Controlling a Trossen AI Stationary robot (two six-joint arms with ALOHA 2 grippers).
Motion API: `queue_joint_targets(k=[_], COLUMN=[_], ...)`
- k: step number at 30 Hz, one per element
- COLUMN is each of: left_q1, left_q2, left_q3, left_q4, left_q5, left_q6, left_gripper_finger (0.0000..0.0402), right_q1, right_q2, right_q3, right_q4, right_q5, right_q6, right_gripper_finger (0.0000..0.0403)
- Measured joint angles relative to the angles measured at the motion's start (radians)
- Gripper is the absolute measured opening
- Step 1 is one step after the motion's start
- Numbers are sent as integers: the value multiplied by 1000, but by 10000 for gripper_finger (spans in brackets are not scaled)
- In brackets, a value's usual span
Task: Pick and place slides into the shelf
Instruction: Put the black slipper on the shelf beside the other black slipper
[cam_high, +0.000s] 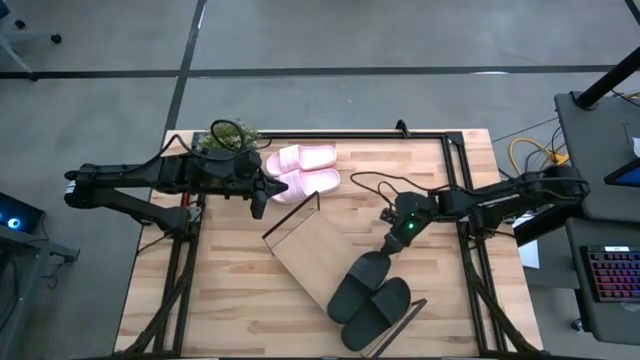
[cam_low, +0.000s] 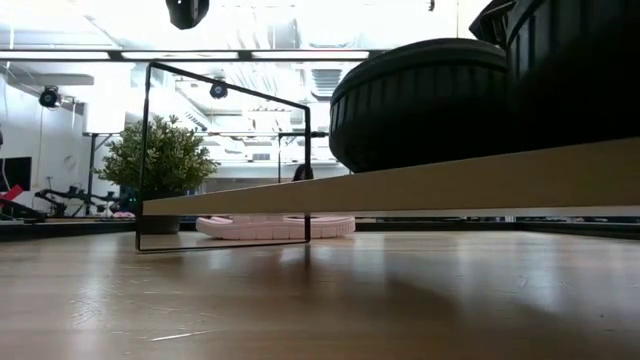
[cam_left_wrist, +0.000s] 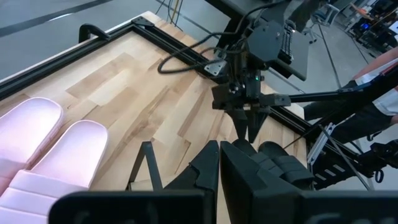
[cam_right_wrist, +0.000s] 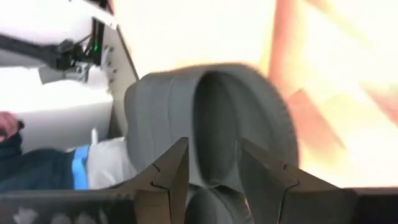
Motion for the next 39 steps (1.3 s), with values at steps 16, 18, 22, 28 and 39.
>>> queue_joint_targets(k=[16, 18, 22, 28, 39], left_q1=[0, 0, 0, 0, 0], left_q2=[0, 0, 0, 0, 0], left_q3=[0, 0, 0, 0, -1], left_q4=[-18, -31, -39, -48, -52], left_q5=[0, -1, 0, 0, 0], left_q6=[0, 0, 0, -1, -1], left_gripper_finger=[0, 0, 0, 0, 0], right_q1=[-8, -8, -8, -7, -6], right_q2=[-130, -135, -136, -134, -125], right_q3=[1, 1, 1, 1, 1], right_q4=[-55, -52, -64, -183, -277], right_q5=[193, 201, 207, 221, 242], right_q6=[29, 32, 34, 42, 88], right_gripper_finger=[120, 118, 109, 67, 8])
